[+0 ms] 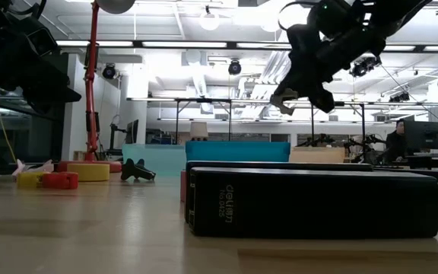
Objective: Pick and place Stapler, Stapler remover, tape
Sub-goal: Put the white staple remover into the blue bin
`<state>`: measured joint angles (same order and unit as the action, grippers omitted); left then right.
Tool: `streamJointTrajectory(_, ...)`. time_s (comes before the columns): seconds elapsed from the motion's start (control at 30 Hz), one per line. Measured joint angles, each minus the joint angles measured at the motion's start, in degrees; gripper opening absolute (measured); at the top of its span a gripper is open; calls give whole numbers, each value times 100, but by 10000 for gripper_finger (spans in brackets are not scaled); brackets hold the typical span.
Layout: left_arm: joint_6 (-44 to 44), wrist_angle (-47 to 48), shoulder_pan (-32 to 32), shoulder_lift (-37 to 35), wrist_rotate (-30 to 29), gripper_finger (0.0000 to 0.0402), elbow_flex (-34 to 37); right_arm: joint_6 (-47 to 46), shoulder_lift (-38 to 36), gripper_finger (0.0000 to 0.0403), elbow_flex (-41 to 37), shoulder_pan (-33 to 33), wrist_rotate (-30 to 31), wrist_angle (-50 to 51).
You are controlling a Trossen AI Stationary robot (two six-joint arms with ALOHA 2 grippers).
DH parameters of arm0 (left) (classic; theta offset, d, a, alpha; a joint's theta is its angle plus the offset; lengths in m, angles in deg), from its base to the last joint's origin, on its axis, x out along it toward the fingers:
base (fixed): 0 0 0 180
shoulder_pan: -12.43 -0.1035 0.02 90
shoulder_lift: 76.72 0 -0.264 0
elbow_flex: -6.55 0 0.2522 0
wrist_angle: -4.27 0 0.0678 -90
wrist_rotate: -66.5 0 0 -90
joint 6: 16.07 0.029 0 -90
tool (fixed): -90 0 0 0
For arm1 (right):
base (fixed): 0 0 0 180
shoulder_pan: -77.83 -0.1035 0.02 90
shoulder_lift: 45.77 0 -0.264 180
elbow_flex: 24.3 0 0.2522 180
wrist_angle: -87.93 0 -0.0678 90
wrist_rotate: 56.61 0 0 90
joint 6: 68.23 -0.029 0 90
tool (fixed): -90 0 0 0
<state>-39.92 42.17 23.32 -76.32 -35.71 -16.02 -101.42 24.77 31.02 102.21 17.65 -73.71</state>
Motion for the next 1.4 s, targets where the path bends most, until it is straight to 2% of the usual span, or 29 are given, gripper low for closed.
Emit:
streamJointTrajectory(0.2,0,-2,-1,-1,-1,217,1,322,370,57,0,-5,24,-490)
streamJointTrajectory(0.4,0,-1,-1,-1,-1,217,1,312,1084,57,2,-33,-283,-1044)
streamJointTrajectory(0.6,1,0,0,-1,-2,217,1,711,1634,57,362,-149,-493,-1036)
streamJointTrajectory(0.8,1,0,-1,-2,-1,217,0,1569,2139,57,962,-295,-514,-364)
streamJointTrajectory(1.1,0,-1,-1,-2,-2,217,-1,2313,2514,70,1590,-319,-93,1130)
streamJointTrajectory(1.4,2,-2,-2,-2,-2,217,1,2473,2514,78,1663,-315,80,1365)
